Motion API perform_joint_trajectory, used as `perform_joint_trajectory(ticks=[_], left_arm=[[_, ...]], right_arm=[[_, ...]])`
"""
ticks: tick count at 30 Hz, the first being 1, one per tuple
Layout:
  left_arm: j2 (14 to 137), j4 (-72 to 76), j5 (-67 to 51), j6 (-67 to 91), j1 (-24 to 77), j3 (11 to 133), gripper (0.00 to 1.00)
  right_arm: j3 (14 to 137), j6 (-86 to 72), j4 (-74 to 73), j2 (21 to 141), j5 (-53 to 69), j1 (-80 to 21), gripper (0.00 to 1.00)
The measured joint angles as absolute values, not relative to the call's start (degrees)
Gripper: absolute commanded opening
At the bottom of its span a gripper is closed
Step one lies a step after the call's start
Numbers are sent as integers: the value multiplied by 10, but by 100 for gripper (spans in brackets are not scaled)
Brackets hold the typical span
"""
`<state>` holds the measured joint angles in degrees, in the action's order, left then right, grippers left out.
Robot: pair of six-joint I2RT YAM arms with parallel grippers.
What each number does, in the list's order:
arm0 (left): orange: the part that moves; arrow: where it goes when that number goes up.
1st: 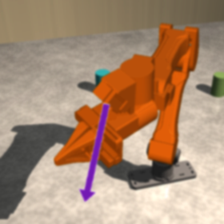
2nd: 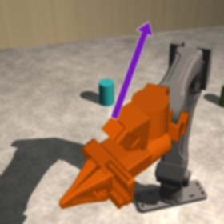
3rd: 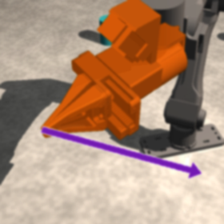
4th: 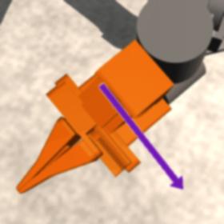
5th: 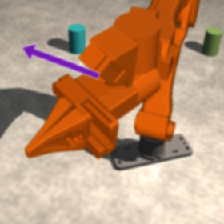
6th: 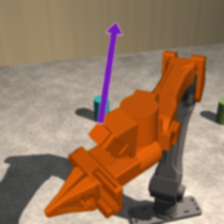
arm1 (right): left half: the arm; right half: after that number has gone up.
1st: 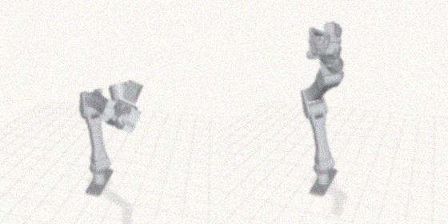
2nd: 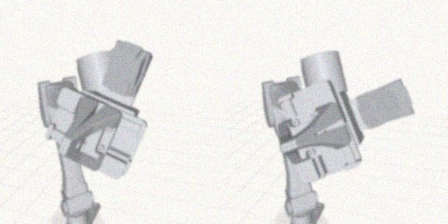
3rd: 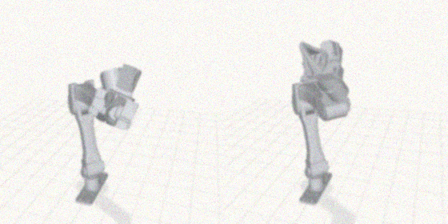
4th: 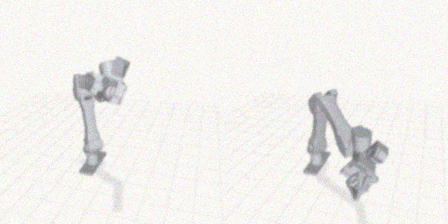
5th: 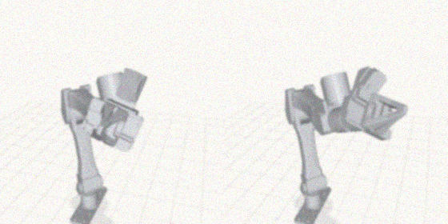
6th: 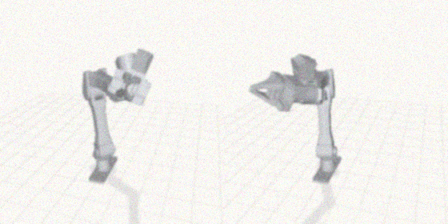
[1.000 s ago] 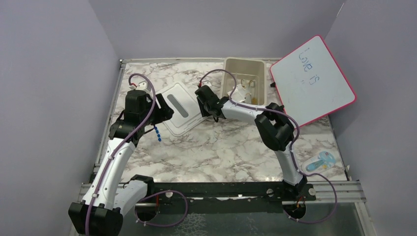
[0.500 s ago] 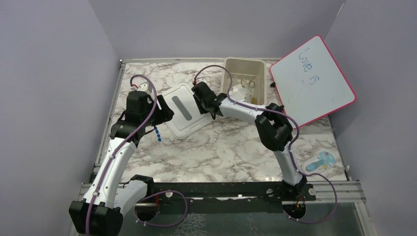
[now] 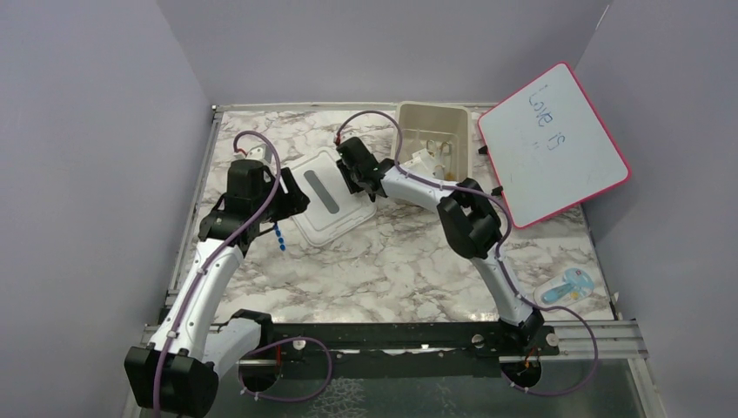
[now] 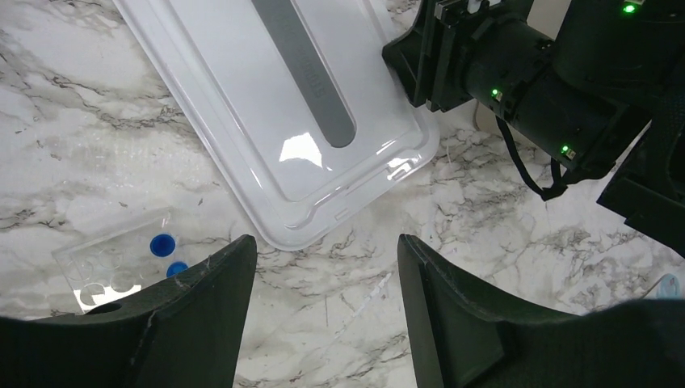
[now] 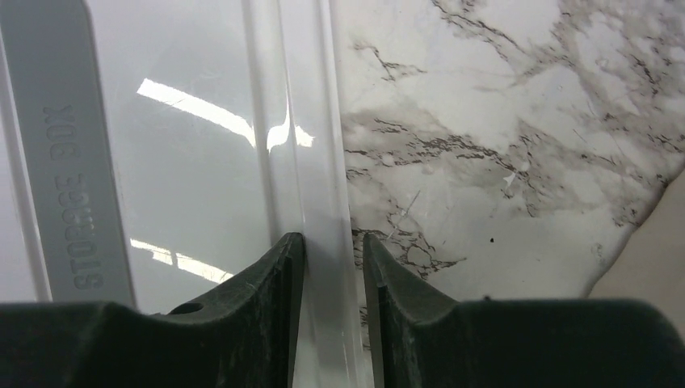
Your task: Organize the chemistry lab equipment
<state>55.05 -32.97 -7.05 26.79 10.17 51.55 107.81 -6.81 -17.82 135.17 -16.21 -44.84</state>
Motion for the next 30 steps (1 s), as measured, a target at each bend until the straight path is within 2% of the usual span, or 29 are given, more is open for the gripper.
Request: perform_joint_trajectory(ticks=[8,13,20,30], left_arm=[[579,-305,-71,278,102,504,67],[603,-281,-53,295,102,497,69],[640,-258,-13,325,102,496,75],[650,-216,60,373,98,495,78]], right_arm=[[1082,-64,-176,1354,-84,-425,11],[1083,-51,-172,1354,-69,-421,2],[1065,-39,-146,1345,-70,-420,1],[987,-46,-87,1254,-69,-413,1]])
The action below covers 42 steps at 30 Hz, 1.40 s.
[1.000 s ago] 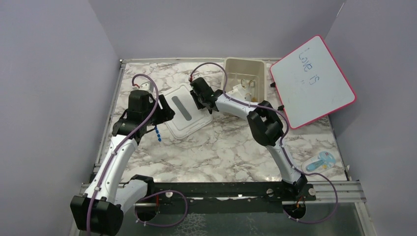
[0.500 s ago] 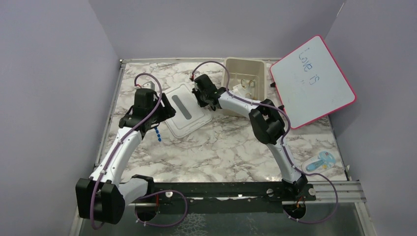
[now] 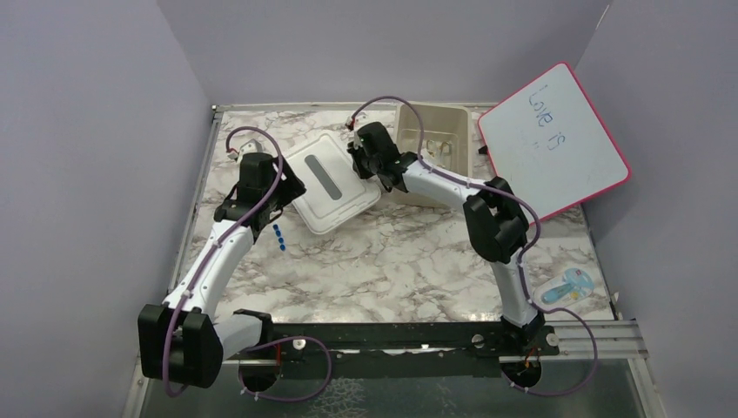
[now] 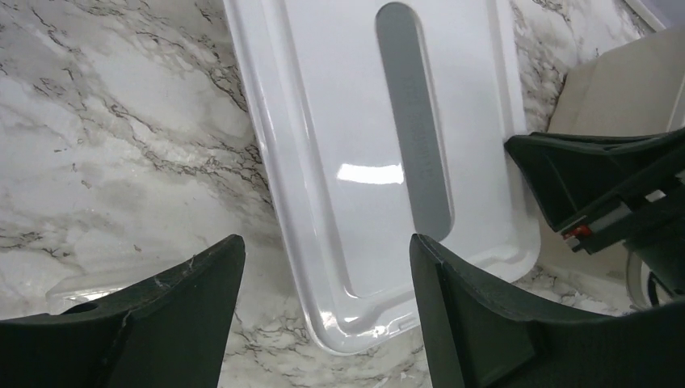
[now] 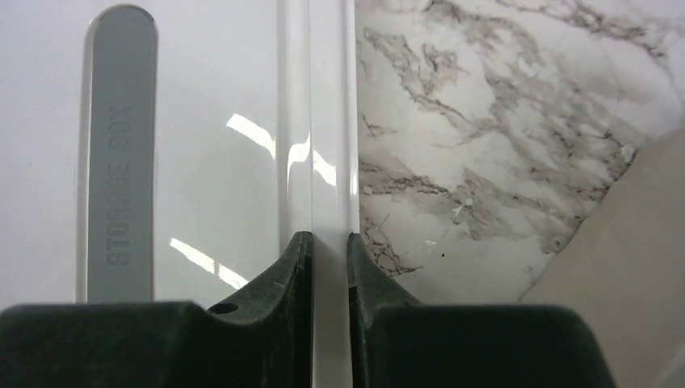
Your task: Organize the chemistry lab equipment
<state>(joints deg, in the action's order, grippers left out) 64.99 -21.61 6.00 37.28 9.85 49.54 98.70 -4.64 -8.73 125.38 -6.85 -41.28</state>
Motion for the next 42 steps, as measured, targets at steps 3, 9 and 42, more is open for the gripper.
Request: perform_joint_trajectory(ticks=[3,9,42], left_arm=[[658,-199,60,382,97,489,79],[680,-175,53,401,89,470,80],[504,145,-204,617,78,342,0]], right_arm=[[975,-55,-64,1228,-66,-407,1],[964,-72,-39,1200,-61,-401,1],[843,-202,-8,1023,70,-381,10]])
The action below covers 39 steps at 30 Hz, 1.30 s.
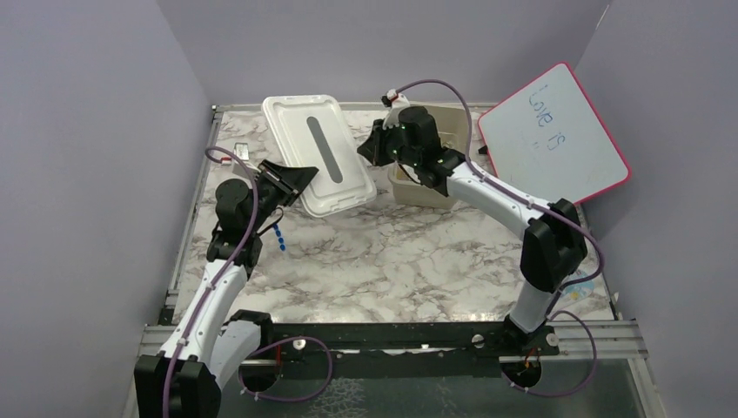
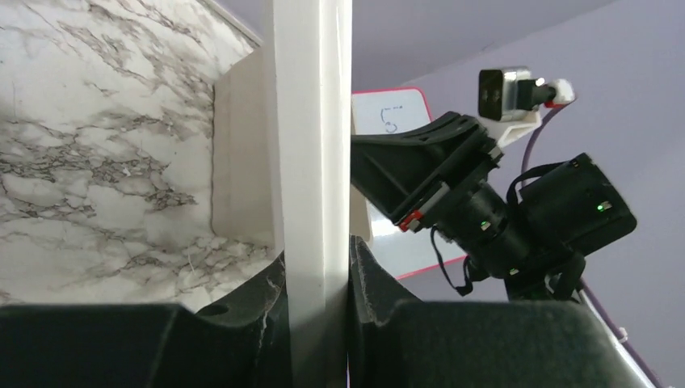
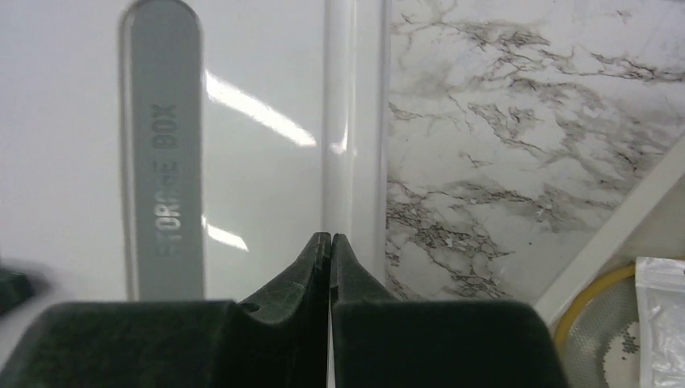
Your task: Organize the chemistry lab equipment
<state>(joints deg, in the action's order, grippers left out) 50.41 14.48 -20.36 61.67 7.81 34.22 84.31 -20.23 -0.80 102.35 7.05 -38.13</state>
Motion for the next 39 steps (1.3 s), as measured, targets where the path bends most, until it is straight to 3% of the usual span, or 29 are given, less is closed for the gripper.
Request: perform_joint_trajectory(ticks=[6,9,16,23,39], left_arm=[[504,137,-239,602,76,360,0],[504,131,-259,595,76,388,0],[521,135,-315,597,77,466,0],[645,149,-348,603,116,537,0],[975,167,-366,633,244,781,0]], right_arm=[[816,-238,-2,956,73,-368,50],[790,-257,0,912,82,-351,61],[757,-317,9,855,154,-277,67],[687,-336,25,808,173,-224,67],[581,-278,-86,627,-79,-178,67]])
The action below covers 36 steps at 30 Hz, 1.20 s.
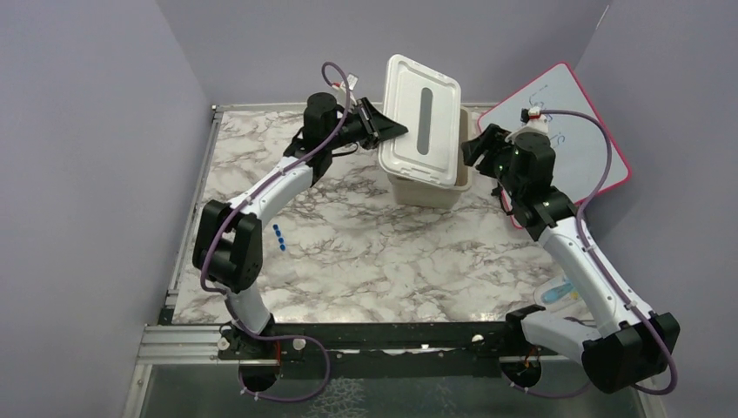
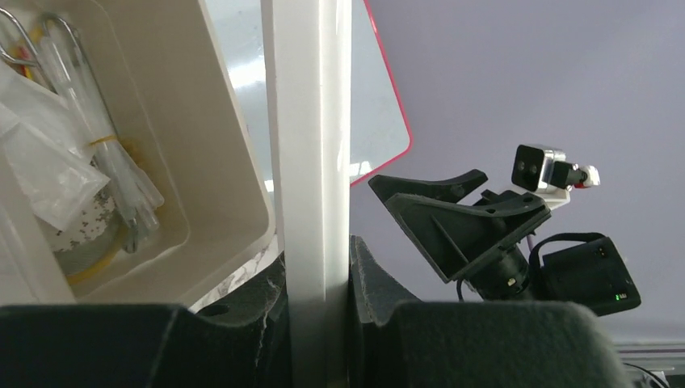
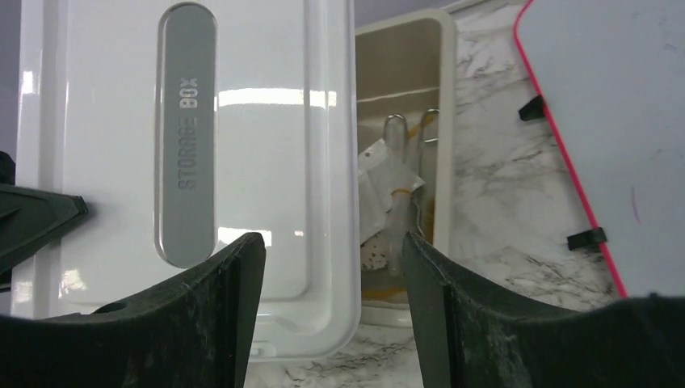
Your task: Organize the chemistry lab equipment
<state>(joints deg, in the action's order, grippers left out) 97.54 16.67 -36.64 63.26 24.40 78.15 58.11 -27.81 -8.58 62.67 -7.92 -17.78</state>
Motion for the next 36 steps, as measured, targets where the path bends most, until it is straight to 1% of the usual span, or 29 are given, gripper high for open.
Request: perform_joint_trajectory(ticks=[5,9,18,22,30,32,36], left_arm=[[1042,169,-377,658,268,818,0],[1073,184,-390,686,277,837,0],[1135,232,-393,721,278,869,1],[1152,235,-390,721,278,869,4],[1156,239,-366,699,276,858,5],[1156,238,-361,691,273,856,9],[1156,234,-352,679,272,854,36]], right_arm=[[581,-283,-125,639,-124,-166,64],[581,-289,-138,662,-140,-157,58],[579,-299,-136,711,-141,-149,57],[579,-295,-133,731,-141,-149,50],[567,-278,-130,760,-141,-145,38],[562,-274,-130,761,-140,-145,37],[561,-269,-128,762,-138,-144,37]])
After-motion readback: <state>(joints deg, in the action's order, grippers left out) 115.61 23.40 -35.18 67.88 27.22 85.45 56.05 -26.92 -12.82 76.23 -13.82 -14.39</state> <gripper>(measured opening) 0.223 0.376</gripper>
